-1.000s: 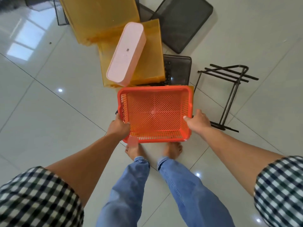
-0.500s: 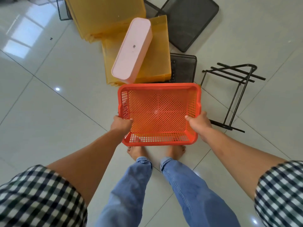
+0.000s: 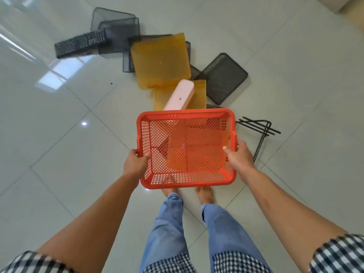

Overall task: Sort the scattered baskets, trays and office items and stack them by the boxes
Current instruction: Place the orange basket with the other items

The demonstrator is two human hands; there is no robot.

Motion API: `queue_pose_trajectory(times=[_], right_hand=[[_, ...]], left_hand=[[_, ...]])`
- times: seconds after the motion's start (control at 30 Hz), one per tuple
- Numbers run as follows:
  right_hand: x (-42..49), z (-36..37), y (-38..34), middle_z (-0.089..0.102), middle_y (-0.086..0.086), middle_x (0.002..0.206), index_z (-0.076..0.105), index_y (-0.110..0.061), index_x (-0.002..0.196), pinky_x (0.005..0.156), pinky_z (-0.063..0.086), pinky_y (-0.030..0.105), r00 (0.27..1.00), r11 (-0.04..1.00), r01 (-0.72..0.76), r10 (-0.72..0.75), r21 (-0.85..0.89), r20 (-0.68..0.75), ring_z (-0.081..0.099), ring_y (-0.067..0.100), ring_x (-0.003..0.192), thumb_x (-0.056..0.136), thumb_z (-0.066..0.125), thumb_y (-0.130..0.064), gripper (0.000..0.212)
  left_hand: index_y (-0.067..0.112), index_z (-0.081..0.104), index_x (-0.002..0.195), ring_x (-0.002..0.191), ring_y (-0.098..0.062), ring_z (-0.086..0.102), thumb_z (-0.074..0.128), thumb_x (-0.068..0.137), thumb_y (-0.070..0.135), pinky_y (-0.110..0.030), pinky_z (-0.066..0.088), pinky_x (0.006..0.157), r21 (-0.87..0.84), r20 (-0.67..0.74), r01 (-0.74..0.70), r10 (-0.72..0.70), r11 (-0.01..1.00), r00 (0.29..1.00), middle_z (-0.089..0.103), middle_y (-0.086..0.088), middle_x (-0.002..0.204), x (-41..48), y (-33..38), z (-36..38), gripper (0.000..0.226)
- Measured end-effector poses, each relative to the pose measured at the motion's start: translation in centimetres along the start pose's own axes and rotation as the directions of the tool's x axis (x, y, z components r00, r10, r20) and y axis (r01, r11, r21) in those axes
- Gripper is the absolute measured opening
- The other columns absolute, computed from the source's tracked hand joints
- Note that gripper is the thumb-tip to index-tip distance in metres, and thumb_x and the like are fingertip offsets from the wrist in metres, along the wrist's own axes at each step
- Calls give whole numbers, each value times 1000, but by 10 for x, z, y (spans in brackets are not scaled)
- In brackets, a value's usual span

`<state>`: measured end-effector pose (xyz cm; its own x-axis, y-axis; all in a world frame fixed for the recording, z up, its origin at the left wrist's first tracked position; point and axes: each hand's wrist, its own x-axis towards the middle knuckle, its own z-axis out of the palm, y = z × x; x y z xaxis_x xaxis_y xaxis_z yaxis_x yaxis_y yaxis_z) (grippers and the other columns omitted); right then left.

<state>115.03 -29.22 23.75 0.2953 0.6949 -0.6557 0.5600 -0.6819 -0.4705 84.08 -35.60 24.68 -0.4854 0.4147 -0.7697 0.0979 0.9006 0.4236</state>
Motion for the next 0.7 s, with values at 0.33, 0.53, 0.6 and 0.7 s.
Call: queue_pose_trajectory(times=[0.33,0.53,0.6,0.7], right_hand=[[-71,-40,-90,70,10,116,62,-14,119,84,45,36,947,943,319,-321,-89,-4,64,35,108,93,69,-29,31],[-108,-31,-146,68,7,119,54,-19,127,93,47,40,831,829,556,-553,-52,65,63,33,110,91,68,-21,38],[-123,-18,-165,67,3,120,50,-24,134,91,48,39,784,783,619,-612,-64,104,63,32,108,93,66,-22,44],[-149,9,-186,61,-6,113,43,-30,141,79,48,35,706,704,706,-689,-80,164,59,21,94,99,58,-28,44]], left_hand=[[28,43,135,84,-17,71,56,102,30,-33,59,58,-181,-331,-232,163,956,930,63,6,113,-121,18,-76,35],[30,43,140,94,-19,70,52,104,25,-46,62,77,-294,-516,-349,159,890,841,64,3,117,-166,-7,-116,38],[29,43,140,95,-19,70,51,104,24,-44,62,76,-347,-559,-365,122,864,820,64,2,118,-178,-21,-131,37],[28,42,142,98,-21,69,50,105,23,-47,62,78,-398,-619,-378,60,836,783,64,1,121,-195,-49,-157,39]])
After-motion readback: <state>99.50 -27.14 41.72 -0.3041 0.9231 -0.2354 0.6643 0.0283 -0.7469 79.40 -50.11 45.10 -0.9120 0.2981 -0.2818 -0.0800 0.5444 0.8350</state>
